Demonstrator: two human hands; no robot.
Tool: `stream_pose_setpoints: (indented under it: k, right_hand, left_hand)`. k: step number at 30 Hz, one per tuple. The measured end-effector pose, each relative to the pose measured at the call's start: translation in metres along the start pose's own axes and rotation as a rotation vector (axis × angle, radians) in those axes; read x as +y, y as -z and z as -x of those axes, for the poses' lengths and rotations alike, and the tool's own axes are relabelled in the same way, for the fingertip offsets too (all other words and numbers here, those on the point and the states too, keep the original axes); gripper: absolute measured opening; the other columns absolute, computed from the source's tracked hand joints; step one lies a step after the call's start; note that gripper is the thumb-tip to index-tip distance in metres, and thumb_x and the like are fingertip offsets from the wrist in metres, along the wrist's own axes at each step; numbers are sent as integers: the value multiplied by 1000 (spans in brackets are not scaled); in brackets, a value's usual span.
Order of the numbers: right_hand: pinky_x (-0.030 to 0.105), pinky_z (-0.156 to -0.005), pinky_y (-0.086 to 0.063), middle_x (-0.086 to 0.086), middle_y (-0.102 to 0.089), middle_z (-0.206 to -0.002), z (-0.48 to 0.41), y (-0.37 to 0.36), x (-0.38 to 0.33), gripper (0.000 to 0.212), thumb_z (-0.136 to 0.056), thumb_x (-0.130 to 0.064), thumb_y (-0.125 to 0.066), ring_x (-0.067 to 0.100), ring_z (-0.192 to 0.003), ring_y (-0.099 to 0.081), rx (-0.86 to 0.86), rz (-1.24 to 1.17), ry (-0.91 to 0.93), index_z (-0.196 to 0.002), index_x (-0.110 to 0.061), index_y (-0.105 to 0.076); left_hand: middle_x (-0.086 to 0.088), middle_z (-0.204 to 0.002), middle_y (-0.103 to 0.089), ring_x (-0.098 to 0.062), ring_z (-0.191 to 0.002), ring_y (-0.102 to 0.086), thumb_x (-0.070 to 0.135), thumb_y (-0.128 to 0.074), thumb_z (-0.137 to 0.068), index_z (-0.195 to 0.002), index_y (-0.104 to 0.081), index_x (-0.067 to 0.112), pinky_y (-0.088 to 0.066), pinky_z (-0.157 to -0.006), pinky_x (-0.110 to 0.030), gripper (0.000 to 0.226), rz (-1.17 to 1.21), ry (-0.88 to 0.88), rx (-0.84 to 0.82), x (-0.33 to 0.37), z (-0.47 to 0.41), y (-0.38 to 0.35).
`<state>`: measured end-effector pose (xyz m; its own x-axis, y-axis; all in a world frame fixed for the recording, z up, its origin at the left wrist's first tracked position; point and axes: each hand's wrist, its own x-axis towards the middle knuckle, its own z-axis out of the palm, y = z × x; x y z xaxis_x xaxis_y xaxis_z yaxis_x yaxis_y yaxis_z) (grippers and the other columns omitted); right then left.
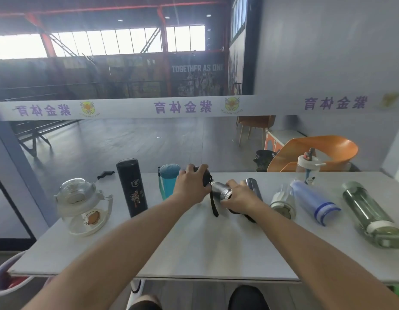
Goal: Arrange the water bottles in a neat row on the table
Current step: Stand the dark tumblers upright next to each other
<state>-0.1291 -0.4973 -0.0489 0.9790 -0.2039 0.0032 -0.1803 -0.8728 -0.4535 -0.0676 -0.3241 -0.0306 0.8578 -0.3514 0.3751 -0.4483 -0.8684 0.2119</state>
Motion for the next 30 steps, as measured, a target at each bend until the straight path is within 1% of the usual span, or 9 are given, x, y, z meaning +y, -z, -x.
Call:
stream_pose_setpoints:
  k: [2, 4, 7, 9, 12, 18, 24, 27, 30]
  right_hand:
    - [31, -81, -45, 9, -40, -125, -6, 11, 0, 60, -80, -41, -65, 27, -102, -48, 27, 1, 16, -136, -30, -44]
    - [33, -86, -47, 8, -42, -126, -12, 22, -1, 59, -79, -43, -65, 27, -103, -48, 58, 9, 38, -134, -31, -46]
    - [43, -95, -52, 7, -43, -123, -20, 39, -3, 61, -75, -49, -67, 31, -108, -53, 74, -19, 72, -130, -31, -46]
    - [42, -90, -55, 6, -44, -118, -27, 48, -5, 59, -77, -46, -71, 28, -105, -54, 101, -39, 100, -127, -29, -46]
    - [35, -83, -59, 5, -48, -111, -37, 55, -12, 52, -78, -43, -74, 23, -99, -56, 155, -68, 152, -120, -26, -48]
    - [27, -74, -53, 4, -52, -108, -53, 52, -26, 41, -82, -44, -71, 20, -91, -56, 191, 34, 229, -113, -22, -55]
    - [37, -83, -59, 4, -51, -112, -51, 51, -17, 44, -82, -46, -70, 22, -96, -58, 164, -1, 211, -116, -24, -52]
    - [35, -84, -59, 2, -53, -112, -45, 51, -11, 45, -82, -49, -71, 20, -97, -58, 157, -49, 198, -116, -27, -50]
    - [33, -85, -56, -1, -56, -114, -36, 50, -9, 47, -84, -51, -70, 20, -100, -59, 123, -89, 203, -120, -27, -51]
  left_hand:
    - [-15, -123, -51, -39, -100, -53, 48, -60, -85, -128, -38, 31, -49, -90, -48, 51, 4, -10, -21, 0, -13, 9]
    - [-15, -116, -53, -38, -97, -57, 47, -60, -87, -122, -41, 26, -52, -88, -48, 45, 12, -20, -44, 0, -24, 15]
    - [-15, -109, -56, -37, -94, -59, 46, -60, -85, -118, -43, 23, -53, -86, -48, 43, 42, -19, -90, -3, -40, 19]
    - [-14, -111, -56, -36, -98, -58, 47, -59, -85, -118, -43, 25, -53, -87, -47, 43, 34, -14, -105, -6, -47, 19]
    - [-9, -123, -53, -32, -111, -51, 51, -57, -88, -121, -46, 24, -50, -94, -46, 44, -107, -34, -57, -12, -52, 17]
    - [-8, -133, -50, -29, -121, -47, 55, -48, -92, -129, -48, 20, -45, -101, -45, 51, -213, -80, 1, -19, -50, 14]
    - [-5, -137, -51, -28, -125, -45, 49, -50, -93, -128, -53, 23, -39, -106, -45, 44, -104, -104, 88, -15, -37, 18]
    - [-2, -130, -59, -24, -120, -51, 41, -52, -95, -120, -59, 21, -41, -105, -40, 33, -15, -187, 204, -7, -31, 17]
    - [-1, -109, -69, -20, -99, -61, 37, -54, -98, -105, -66, 19, -51, -96, -39, 23, 6, -286, 258, 8, -24, 17]
